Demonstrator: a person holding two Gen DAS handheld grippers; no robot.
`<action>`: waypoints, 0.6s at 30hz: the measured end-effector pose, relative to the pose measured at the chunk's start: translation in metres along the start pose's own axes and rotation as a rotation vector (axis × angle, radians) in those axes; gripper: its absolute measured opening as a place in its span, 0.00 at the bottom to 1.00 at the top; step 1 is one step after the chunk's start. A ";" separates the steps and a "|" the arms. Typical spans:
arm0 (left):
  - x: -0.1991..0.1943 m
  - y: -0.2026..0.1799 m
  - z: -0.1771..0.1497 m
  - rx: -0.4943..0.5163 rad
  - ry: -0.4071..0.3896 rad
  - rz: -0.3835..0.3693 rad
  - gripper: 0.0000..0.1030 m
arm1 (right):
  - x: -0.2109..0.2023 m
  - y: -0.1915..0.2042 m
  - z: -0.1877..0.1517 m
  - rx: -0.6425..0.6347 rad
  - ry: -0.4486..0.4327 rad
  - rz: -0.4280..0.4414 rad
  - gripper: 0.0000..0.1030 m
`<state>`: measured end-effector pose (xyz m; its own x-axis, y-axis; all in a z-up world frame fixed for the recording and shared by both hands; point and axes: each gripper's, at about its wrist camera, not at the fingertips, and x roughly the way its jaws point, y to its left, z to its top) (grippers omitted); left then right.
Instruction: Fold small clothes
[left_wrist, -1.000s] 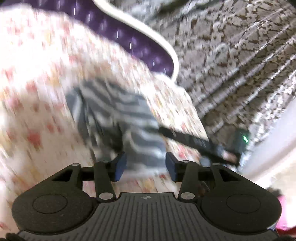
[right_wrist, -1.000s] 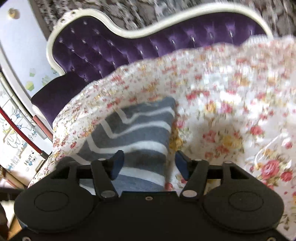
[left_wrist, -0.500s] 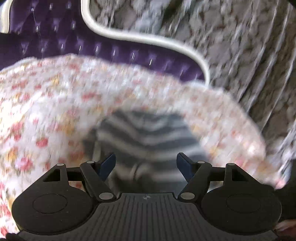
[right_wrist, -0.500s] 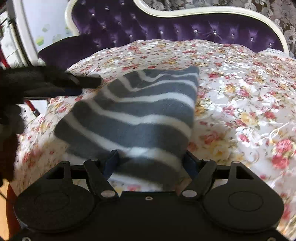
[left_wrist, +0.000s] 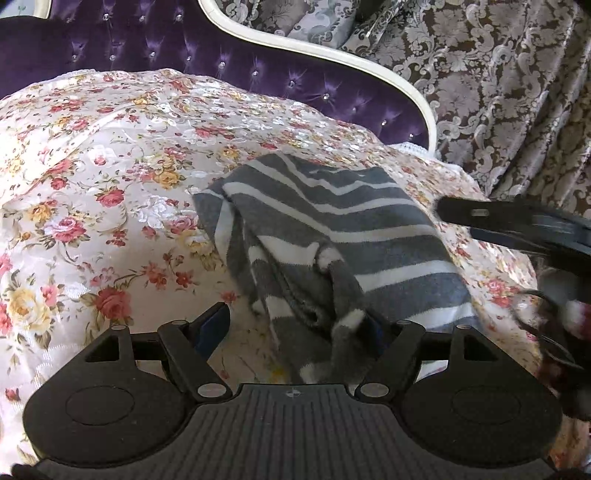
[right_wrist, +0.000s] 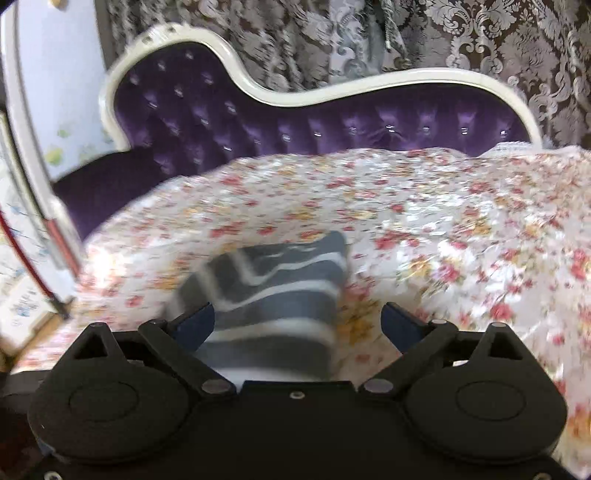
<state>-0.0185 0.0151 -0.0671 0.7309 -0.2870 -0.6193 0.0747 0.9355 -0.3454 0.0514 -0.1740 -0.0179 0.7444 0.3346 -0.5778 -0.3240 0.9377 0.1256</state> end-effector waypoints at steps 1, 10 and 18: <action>-0.001 0.000 -0.002 0.001 -0.006 0.002 0.71 | 0.011 0.001 -0.002 -0.009 0.031 -0.022 0.95; -0.008 -0.014 -0.003 0.037 -0.006 0.041 0.83 | 0.014 -0.014 -0.019 0.079 0.069 0.003 0.99; -0.048 -0.040 0.005 0.099 -0.117 0.147 0.83 | -0.046 -0.009 -0.017 0.099 -0.023 0.052 0.99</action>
<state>-0.0533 -0.0073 -0.0200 0.8124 -0.1250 -0.5696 0.0232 0.9829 -0.1826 0.0097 -0.1994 -0.0065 0.7418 0.3840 -0.5498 -0.3042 0.9233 0.2344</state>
